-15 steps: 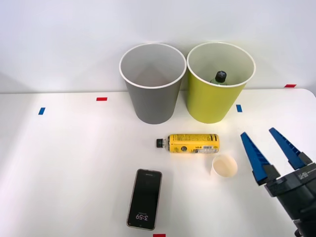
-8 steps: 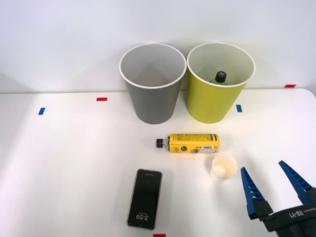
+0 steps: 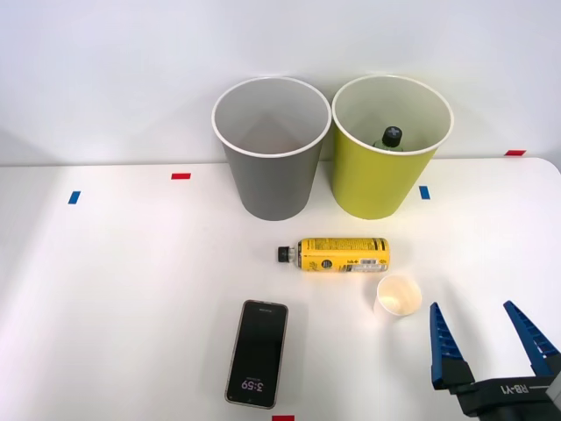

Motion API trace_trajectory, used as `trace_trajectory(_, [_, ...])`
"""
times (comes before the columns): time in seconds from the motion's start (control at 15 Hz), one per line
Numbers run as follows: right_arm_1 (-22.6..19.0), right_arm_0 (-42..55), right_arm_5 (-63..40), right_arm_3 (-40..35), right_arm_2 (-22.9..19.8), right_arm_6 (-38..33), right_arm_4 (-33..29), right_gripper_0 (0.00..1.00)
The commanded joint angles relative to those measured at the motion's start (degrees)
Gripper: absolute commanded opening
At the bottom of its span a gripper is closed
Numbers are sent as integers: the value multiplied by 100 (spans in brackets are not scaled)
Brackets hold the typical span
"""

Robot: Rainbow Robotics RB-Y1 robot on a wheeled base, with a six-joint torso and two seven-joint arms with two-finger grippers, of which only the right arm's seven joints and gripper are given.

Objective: Put cans in the gray bin, plastic bottles in the light green bin

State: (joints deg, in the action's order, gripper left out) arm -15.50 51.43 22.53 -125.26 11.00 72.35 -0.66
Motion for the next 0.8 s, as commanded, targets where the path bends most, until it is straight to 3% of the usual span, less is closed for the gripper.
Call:
trace_trajectory(0.07, [522, -406, 481, 722, -133, -160, -628, 100])
trace_trajectory(0.2, [460, -520, 1052, 1223, -133, -46, -620, 100])
trace_trajectory(0.47, [-331, 121, 1377, 1267, 324, 1694, 523, 100])
trace_trajectory(0.8, [-577, 1115, 1465, 1267, 666, 2652, 593, 100])
